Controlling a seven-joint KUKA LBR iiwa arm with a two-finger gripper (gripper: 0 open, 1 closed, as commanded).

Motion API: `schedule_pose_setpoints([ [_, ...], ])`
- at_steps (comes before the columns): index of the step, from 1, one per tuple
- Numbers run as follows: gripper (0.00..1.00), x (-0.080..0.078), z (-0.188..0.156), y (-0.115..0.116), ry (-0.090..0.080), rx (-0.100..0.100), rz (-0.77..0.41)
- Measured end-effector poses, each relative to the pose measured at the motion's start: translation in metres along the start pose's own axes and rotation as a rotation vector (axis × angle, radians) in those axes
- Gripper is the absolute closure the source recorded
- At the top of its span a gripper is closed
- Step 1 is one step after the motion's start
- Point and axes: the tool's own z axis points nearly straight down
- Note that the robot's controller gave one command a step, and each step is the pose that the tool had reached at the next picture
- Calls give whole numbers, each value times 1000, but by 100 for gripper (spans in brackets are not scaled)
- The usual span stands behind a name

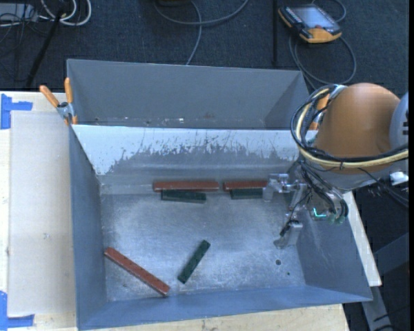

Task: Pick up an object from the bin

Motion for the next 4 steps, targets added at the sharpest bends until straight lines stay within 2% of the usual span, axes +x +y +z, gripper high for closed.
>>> schedule_pose_setpoints([
  [1, 0, 21, -52, -12, -14, 2, 7],
  [2, 0, 58, 38, 49, 3, -2, -79],
  [3, 0, 32, 139, 104, -2, -1, -104],
  [4, 0, 14, 134, 140, -10, 1, -470],
])
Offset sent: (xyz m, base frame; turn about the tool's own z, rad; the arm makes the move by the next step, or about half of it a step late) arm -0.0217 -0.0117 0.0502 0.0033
